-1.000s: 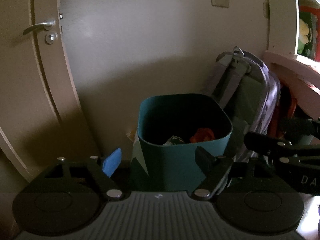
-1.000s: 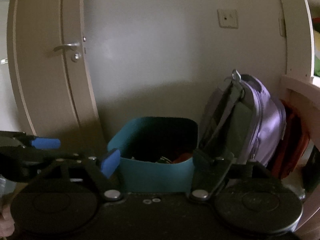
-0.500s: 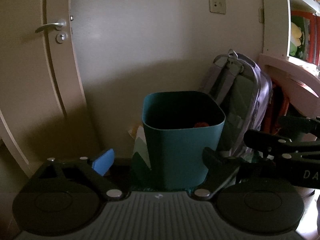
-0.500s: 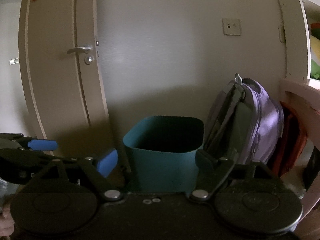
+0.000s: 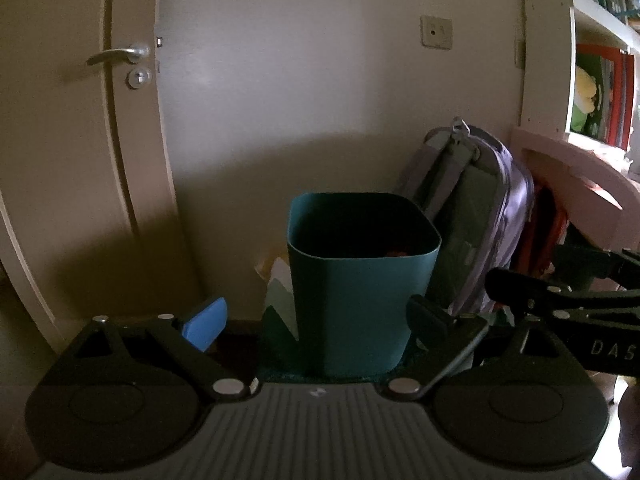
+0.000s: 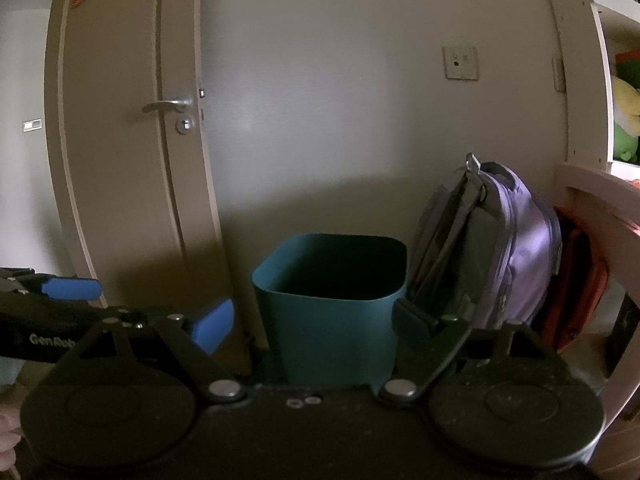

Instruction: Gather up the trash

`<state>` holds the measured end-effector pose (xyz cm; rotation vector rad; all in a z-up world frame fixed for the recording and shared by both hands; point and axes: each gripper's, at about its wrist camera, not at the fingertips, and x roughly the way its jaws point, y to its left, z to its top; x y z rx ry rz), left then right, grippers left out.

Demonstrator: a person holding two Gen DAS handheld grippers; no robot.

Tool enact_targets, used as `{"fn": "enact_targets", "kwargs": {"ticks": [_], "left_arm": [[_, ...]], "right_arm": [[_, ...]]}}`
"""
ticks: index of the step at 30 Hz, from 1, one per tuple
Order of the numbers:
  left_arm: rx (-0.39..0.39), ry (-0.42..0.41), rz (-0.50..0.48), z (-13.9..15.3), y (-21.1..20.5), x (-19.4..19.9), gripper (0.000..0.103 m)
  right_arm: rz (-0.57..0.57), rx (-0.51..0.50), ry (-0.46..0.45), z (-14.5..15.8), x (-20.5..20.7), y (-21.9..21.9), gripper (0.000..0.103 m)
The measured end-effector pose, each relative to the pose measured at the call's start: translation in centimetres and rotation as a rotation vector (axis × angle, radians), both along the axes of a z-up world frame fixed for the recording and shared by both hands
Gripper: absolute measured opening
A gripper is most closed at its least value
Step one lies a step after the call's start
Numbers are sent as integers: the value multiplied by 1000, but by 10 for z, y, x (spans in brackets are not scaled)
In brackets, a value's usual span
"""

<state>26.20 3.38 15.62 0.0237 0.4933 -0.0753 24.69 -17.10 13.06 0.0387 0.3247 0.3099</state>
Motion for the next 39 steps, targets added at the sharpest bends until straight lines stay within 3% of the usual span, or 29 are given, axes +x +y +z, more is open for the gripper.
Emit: {"fn": "enact_targets", "kwargs": {"ticks": [10, 39], "left_arm": [[18, -38, 14, 3, 0, -11, 97], [23, -4, -16, -8, -5, -39, 97]], "right_arm": [[8, -17, -18, 3, -14, 4, 87], [16, -30, 17, -11, -38, -5, 87]]}}
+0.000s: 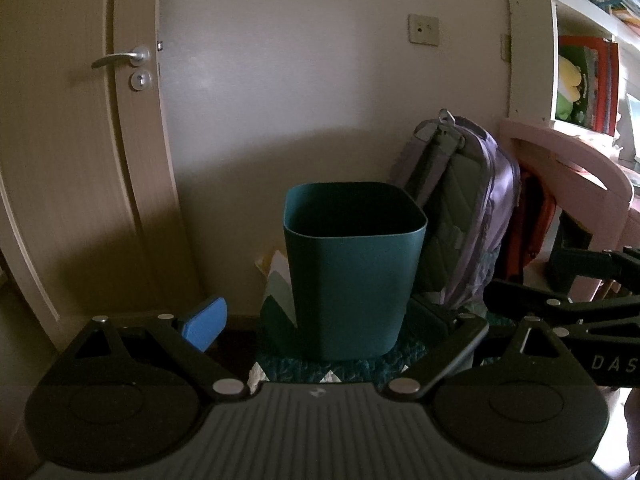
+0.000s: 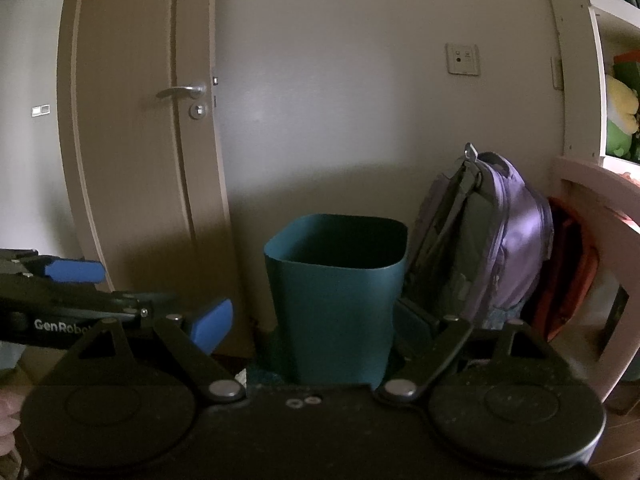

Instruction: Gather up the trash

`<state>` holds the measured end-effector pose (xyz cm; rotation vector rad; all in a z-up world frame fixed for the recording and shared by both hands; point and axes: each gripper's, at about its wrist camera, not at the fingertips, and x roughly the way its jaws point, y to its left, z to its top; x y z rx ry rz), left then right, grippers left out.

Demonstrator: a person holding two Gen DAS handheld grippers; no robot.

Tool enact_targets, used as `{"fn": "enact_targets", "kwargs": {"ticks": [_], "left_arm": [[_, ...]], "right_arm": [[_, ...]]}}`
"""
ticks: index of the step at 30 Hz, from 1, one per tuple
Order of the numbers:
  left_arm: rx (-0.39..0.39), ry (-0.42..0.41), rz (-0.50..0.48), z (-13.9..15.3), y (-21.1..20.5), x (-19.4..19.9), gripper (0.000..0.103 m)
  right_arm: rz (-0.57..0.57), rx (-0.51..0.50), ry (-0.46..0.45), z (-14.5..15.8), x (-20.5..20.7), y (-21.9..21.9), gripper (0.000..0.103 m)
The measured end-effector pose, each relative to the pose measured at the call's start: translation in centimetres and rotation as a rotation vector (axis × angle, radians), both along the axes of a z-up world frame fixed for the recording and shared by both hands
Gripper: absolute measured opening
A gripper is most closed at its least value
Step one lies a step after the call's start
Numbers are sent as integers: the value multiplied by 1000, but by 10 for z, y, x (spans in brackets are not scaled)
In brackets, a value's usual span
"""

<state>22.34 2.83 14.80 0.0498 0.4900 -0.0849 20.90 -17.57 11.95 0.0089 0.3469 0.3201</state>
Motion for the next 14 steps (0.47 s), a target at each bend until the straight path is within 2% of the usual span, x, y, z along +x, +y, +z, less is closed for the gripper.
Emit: {"fn": "enact_targets", "kwargs": {"ticks": [5, 10, 14], "left_arm": [[3, -10, -3, 1, -2, -6, 97], [37, -42, 4, 0, -7, -14, 97], [28, -36, -3, 0, -8, -17, 97]], "right_arm": [[3, -5, -6, 0, -7, 1, 87], [2, -9, -10, 0, -9, 0, 87], [2, -2, -6, -1, -10, -2, 87]]}}
